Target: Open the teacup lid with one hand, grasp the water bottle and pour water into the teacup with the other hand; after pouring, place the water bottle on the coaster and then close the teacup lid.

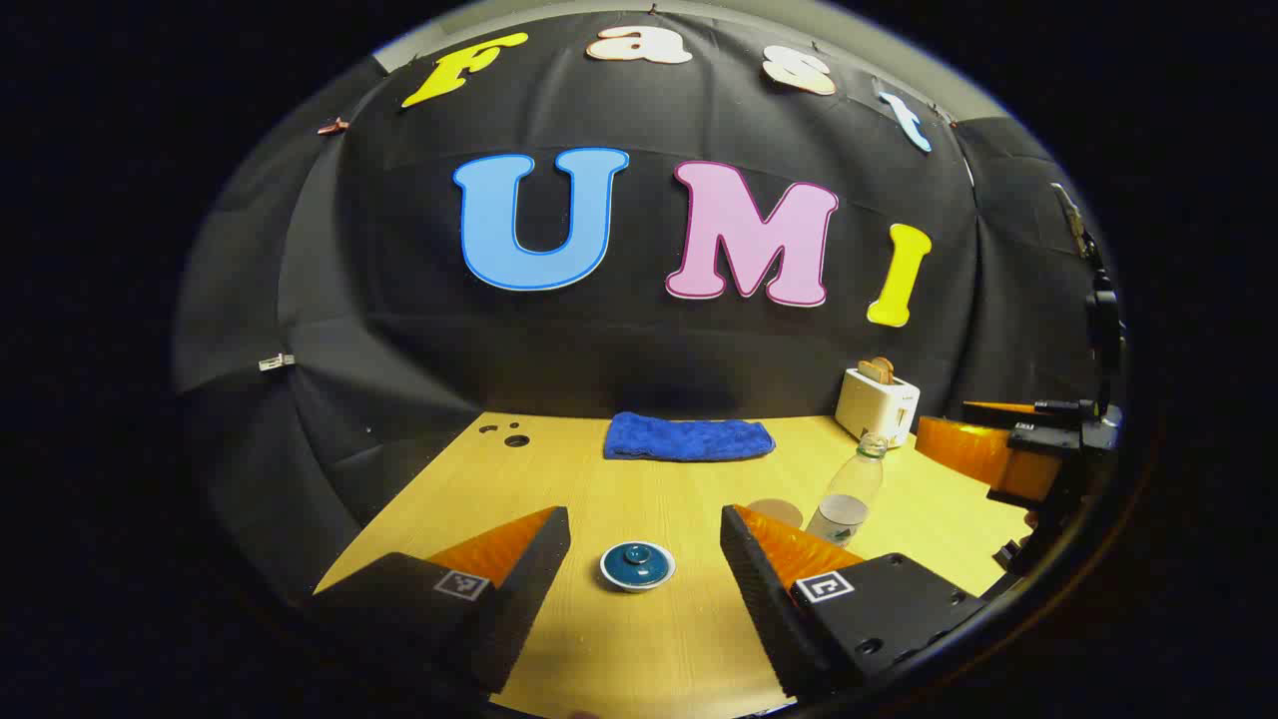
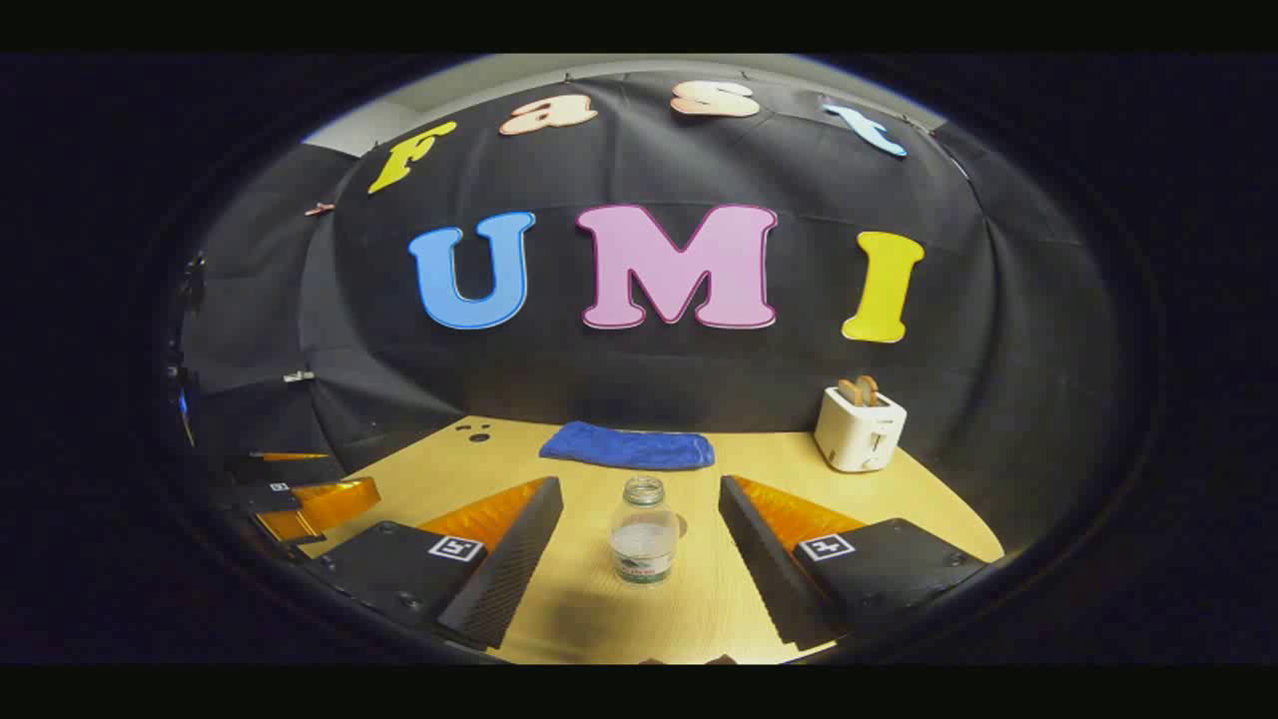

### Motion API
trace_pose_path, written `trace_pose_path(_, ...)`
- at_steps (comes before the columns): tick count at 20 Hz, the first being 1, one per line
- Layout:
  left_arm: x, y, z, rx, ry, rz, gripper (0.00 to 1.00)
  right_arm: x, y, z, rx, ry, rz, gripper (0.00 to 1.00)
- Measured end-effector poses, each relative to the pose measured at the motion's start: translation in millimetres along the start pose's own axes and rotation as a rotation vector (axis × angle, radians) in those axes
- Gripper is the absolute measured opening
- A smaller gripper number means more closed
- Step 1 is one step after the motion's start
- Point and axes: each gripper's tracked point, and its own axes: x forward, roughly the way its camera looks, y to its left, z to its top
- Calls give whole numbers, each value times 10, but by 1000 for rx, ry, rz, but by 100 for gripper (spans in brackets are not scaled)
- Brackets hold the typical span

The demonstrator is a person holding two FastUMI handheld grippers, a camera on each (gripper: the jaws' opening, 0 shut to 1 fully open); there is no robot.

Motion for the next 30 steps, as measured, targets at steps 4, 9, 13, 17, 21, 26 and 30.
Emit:
trace_pose_path(4, 41, 37, -2, 27, -6, 23, 95, 38, 17, -42, -4, 6, 25, 98)
trace_pose_path(9, 159, 74, -167, 34, 24, 43, 95, 112, -30, -138, 13, 26, 25, 98)
trace_pose_path(13, 260, 54, -316, 26, 54, 32, 95, 212, -21, -215, 9, 49, 31, 98)
trace_pose_path(17, 445, 97, -370, 75, 61, 24, 93, 304, 4, -280, 2, 61, 32, 98)
trace_pose_path(21, 659, 145, -426, 119, 56, 13, 89, 330, 52, -384, 3, 82, 34, 98)
trace_pose_path(26, 943, 151, -699, 144, 92, -13, 64, 364, 72, -582, -18, 111, 36, 98)
trace_pose_path(30, 1162, 76, -930, 161, 105, -50, 64, 376, 63, -741, -9, 125, 28, 98)
